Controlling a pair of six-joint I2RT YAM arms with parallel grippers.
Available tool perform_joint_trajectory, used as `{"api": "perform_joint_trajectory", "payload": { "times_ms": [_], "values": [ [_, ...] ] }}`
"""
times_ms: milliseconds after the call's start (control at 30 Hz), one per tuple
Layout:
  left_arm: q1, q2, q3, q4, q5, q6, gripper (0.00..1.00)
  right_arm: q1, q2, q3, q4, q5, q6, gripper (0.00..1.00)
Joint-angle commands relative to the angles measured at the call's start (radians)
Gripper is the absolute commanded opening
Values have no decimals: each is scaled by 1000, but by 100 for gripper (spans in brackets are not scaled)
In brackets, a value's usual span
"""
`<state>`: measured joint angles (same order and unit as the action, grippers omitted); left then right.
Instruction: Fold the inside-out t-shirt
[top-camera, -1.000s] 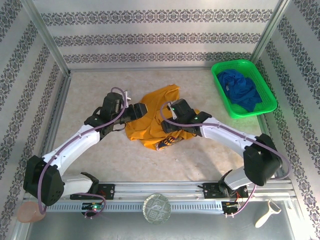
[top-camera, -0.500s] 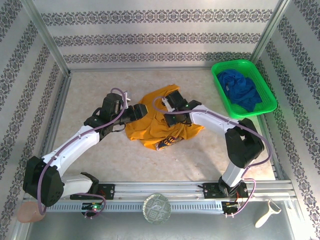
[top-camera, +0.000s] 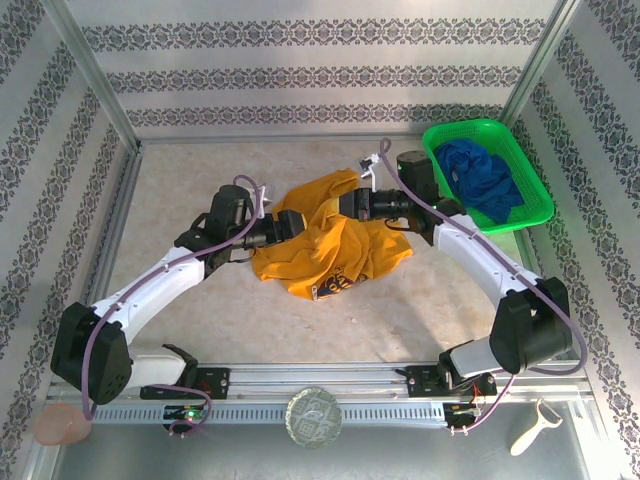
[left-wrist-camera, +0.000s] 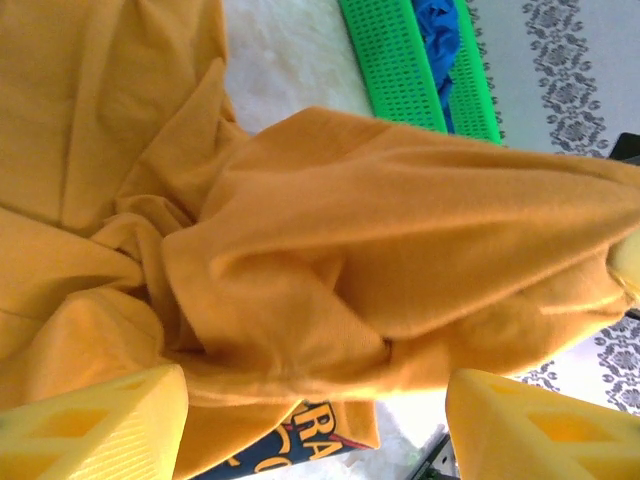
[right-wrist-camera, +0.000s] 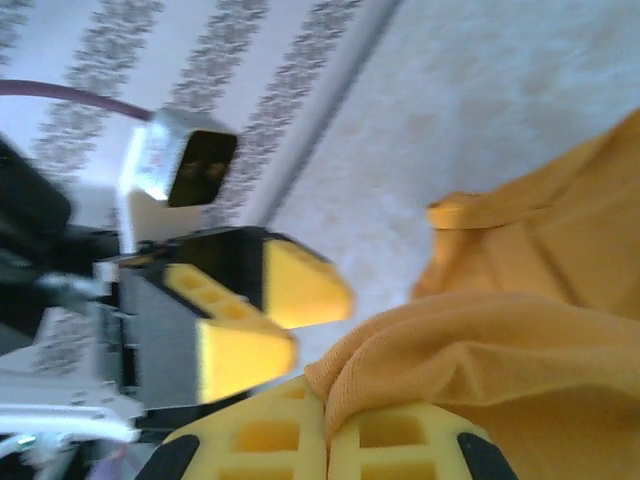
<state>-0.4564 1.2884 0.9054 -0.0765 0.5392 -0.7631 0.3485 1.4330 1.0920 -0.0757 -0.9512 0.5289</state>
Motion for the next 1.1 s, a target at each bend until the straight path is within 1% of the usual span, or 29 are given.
{"api": "perform_joint_trajectory", "payload": {
  "times_ms": [0,167,300,400,500,700,900,967,1067],
  "values": [
    [-33,9,25,92,16,33,69,-11,-11,-51,192,-150,143,0],
    [-77,33,55,85,-23,115,69,-12,-9,-81,210,-132,159,0],
    [-141,39,84,2,-114,240,68,-12,-8,-94,235,-128,178,0],
    [-172,46,87,-27,-176,285,68,-15,-7,-96,241,-129,185,0],
    [-177,67,87,-27,-203,294,66,-15,-6,-94,253,-126,195,0],
    [-178,95,86,20,-253,299,55,-17,-9,-98,269,-127,213,0],
    [-177,155,135,40,-246,312,54,-18,-14,-108,284,-130,223,0],
    [-177,170,147,44,-261,312,52,-20,-16,-112,285,-132,224,0],
    [-176,187,158,61,-291,310,52,-20,-20,-122,290,-131,228,0]
  ]
}}
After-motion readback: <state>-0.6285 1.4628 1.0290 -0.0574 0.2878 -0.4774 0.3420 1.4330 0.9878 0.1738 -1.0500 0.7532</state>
